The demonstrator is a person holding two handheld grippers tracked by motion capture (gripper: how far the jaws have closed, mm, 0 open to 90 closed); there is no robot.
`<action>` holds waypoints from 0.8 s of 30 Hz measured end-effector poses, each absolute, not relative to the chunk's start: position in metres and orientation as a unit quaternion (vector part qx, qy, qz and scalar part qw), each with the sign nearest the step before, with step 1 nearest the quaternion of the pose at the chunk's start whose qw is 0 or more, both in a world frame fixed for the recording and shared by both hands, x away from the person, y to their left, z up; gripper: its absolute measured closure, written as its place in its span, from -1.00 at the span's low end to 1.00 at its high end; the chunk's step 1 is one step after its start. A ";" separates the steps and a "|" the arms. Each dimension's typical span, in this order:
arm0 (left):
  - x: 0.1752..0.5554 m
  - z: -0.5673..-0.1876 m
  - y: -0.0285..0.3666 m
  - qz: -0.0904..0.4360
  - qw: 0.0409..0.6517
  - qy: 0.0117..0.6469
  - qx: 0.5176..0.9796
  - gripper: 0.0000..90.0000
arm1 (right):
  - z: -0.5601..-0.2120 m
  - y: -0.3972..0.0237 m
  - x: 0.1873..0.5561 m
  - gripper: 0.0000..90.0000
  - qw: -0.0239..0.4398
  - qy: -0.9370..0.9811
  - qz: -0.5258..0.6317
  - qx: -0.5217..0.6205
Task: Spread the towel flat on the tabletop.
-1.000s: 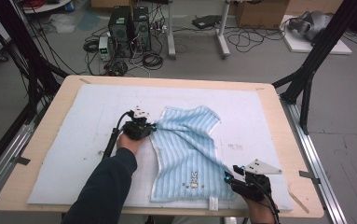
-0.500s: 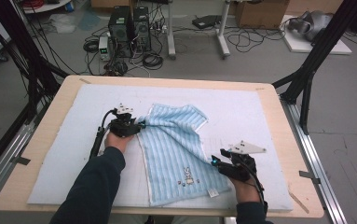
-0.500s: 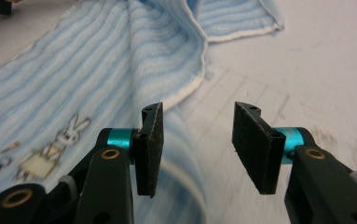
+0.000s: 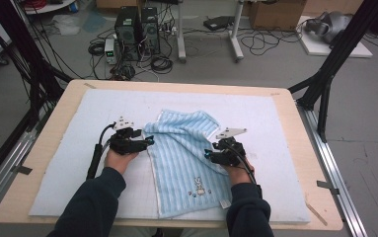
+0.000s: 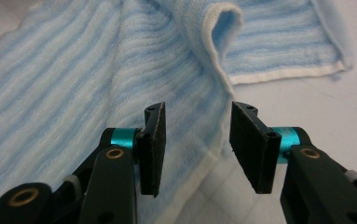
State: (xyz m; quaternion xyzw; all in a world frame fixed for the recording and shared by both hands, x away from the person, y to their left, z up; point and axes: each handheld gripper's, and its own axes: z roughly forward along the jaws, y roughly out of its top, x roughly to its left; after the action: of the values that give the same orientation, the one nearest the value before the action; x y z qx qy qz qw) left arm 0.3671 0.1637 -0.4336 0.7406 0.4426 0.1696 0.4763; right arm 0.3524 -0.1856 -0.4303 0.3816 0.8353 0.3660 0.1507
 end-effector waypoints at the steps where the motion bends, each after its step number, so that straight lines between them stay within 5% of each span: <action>1: 0.365 -0.434 0.162 0.168 0.477 0.438 0.743 -0.14 | -0.431 -0.182 0.356 0.25 0.150 0.840 0.360 0.377; 6: 0.355 -0.436 0.158 0.159 0.480 0.423 0.752 -0.13 | -0.437 -0.174 0.367 0.44 0.143 0.846 0.353 0.373; 11: 0.349 -0.435 0.155 0.152 0.481 0.413 0.759 -0.12 | -0.440 -0.178 0.375 0.95 0.146 0.845 0.353 0.375; 24: 0.344 -0.434 0.149 0.138 0.482 0.405 0.765 -0.09 | -0.432 -0.200 0.404 0.97 0.240 0.799 0.326 0.444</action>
State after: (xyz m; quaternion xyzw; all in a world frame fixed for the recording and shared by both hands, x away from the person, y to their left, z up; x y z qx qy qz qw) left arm 0.3444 0.1492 -0.4342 0.7649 0.4048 0.1378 0.4819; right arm 0.4036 -0.1998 -0.4319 0.4444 0.7989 0.3264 0.2403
